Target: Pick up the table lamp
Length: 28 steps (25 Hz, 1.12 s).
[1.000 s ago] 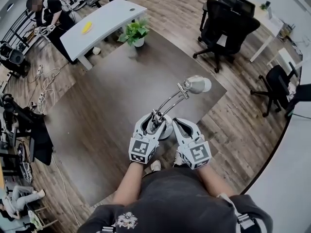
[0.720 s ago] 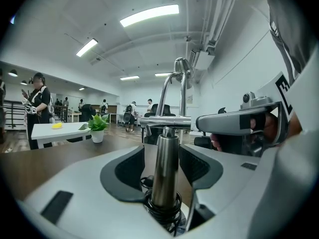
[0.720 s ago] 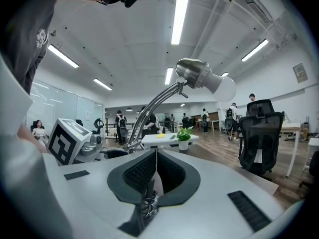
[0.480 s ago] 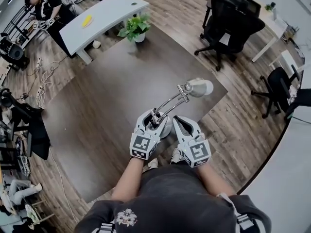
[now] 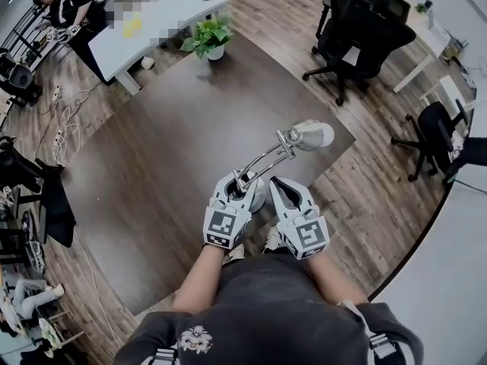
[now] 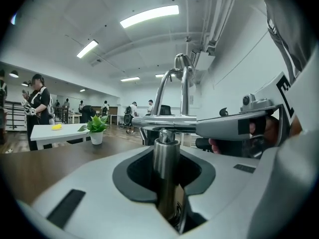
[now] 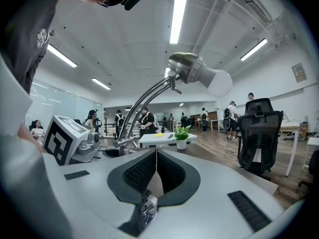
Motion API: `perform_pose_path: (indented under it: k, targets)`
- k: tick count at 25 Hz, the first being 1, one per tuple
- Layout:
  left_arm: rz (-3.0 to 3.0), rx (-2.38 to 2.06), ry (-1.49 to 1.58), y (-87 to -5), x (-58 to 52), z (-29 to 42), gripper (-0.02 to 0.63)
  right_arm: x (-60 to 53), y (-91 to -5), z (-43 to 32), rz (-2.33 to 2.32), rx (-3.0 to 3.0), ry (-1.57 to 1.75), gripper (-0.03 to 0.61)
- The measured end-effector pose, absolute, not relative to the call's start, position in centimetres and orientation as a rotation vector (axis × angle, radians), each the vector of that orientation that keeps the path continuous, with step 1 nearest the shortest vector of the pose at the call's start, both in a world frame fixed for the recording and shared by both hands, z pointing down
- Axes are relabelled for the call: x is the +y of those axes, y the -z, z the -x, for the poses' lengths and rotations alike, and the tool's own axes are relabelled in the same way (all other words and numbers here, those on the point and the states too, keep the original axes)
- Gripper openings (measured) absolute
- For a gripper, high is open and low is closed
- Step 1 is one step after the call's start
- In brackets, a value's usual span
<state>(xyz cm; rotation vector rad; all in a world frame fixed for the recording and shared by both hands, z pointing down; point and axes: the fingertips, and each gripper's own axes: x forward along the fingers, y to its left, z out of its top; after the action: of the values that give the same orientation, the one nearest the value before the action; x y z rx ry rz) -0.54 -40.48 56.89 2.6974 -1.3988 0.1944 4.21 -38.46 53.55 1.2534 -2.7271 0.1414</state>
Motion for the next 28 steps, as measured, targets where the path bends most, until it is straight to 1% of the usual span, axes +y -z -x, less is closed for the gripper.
perform_pose_path:
  k: [14, 17, 28]
  targets:
    - [-2.719, -1.340, -0.249, -57.1, -40.2, 0.1, 0.081, -37.7, -53.5, -5.5, -1.320, -2.704, -0.145, 0.028]
    - [-2.729, -1.353, -0.233, -56.2, -40.3, 0.2, 0.069, -37.5, -53.4, -5.5, -1.328, -2.703, -0.140, 0.028]
    - [-2.719, -1.358, -0.253, -56.1, -40.5, 0.1, 0.067, -37.2, -53.1, -5.7, -1.347, -2.709, -0.129, 0.028]
